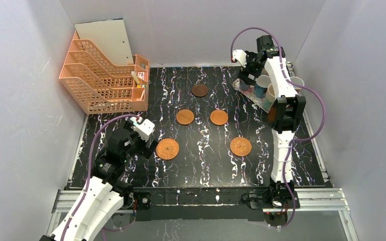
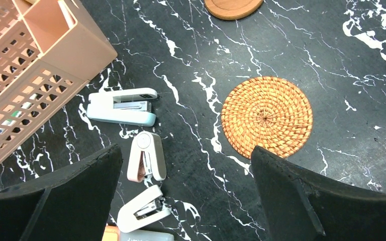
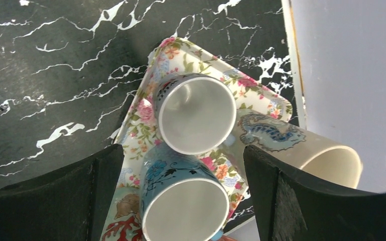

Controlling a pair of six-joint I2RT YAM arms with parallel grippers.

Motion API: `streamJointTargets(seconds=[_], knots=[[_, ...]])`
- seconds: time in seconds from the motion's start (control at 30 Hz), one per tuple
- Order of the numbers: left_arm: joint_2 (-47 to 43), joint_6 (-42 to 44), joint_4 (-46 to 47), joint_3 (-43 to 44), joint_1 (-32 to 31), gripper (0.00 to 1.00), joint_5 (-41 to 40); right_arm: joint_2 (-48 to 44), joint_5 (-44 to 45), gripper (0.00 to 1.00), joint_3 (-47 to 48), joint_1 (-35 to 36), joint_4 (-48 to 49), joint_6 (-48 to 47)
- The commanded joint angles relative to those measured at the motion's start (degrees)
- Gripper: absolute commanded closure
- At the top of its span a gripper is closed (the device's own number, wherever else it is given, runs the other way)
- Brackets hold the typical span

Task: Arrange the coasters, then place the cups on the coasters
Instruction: Pick up the cup from the tray.

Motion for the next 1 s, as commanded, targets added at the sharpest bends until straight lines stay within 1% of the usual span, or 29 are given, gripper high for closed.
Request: streamJointTargets(seconds=[0.0, 0.17, 0.4, 0.6, 0.97], knots=[[-2.18, -0.1, 0.4, -0.51, 0.97, 0.02, -0.75, 2.13, -0.3, 0.02, 3.02, 0.35, -2.83, -0.24], [-2.72, -0.03, 0.27, -0.51, 1.95, 0.02, -0.06, 6.51, 1.22, 0.02, 7.58, 0.54, -0.66, 3.5], [-2.99, 0.24, -0.05, -0.36, 2.44, 0.02, 1.12, 8.65, 2.61, 0.02, 9.53, 0.63, 1.36, 5.7], [-3.06, 0.16, -0.04, -0.45, 2.77, 0.02, 0.98, 9.12, 0.65, 0.02, 9.21, 0.6, 0.11, 5.21], [-3.52, 0.05, 0.04, -0.53, 3.4, 0.02, 0.54, 10.49, 0.14, 0.02, 8.01, 0.72, 0.07, 5.65]])
